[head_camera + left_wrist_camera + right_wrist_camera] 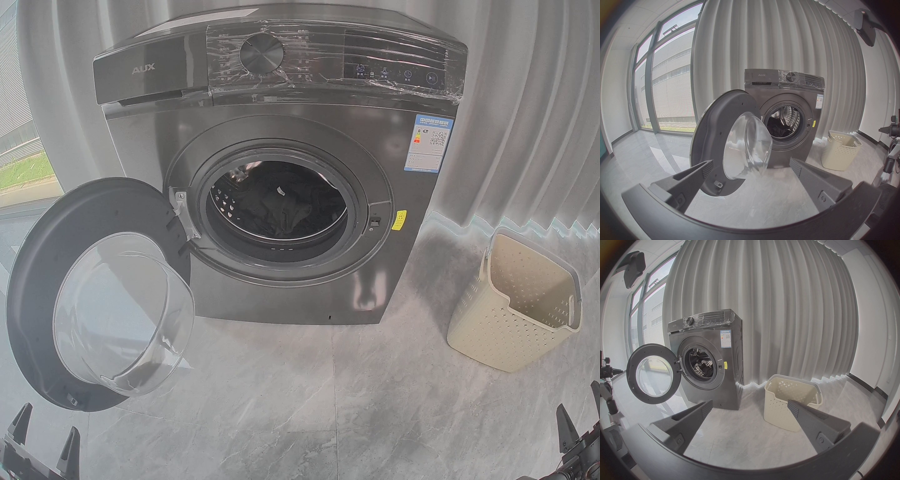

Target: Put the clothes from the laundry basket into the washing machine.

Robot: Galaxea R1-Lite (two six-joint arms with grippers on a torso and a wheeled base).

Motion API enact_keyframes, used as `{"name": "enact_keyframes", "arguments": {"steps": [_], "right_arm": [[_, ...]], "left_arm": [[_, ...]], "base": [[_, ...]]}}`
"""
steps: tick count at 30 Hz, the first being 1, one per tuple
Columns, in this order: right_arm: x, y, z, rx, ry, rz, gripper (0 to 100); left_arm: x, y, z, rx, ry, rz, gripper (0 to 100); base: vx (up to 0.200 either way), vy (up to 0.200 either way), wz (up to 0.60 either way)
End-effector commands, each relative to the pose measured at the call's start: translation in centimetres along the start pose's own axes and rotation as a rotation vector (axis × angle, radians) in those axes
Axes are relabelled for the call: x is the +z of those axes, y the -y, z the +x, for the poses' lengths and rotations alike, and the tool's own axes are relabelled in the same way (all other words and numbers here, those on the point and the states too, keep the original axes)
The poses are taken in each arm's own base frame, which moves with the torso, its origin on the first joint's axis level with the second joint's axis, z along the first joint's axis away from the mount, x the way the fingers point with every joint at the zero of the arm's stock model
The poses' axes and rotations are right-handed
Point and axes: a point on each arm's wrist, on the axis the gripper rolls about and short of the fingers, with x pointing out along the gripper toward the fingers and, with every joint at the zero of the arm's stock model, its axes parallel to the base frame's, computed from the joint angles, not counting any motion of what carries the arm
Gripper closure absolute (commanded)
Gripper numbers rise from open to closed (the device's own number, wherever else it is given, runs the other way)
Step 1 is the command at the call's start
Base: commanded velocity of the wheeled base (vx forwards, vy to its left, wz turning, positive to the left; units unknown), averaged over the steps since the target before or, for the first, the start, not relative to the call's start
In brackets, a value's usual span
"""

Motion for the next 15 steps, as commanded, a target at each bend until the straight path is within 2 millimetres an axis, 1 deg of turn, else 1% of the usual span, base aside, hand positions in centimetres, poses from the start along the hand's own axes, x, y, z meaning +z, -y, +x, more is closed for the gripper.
{"name": "enact_keyframes", "arguments": {"steps": [1, 2, 11, 15], "right_arm": [[-0.48, 0.00, 0.14, 0.000, -0.019, -0.001, 0], [-0.49, 0.00, 0.13, 0.001, -0.018, -0.001, 0], [-0.49, 0.00, 0.13, 0.001, -0.018, -0.001, 0], [-0.49, 0.00, 0.13, 0.001, -0.018, -0.001, 0]], "left_arm": [[-0.47, -0.01, 0.03, 0.005, -0.004, -0.002, 0], [-0.47, -0.01, 0.03, 0.005, -0.004, -0.003, 0], [-0.47, -0.01, 0.03, 0.006, -0.004, -0.017, 0], [-0.47, -0.01, 0.03, 0.005, -0.004, -0.017, 0]], "base": [[0.000, 0.000, 0.00], [0.000, 0.000, 0.00], [0.000, 0.200, 0.00], [0.000, 0.000, 0.00]]}}
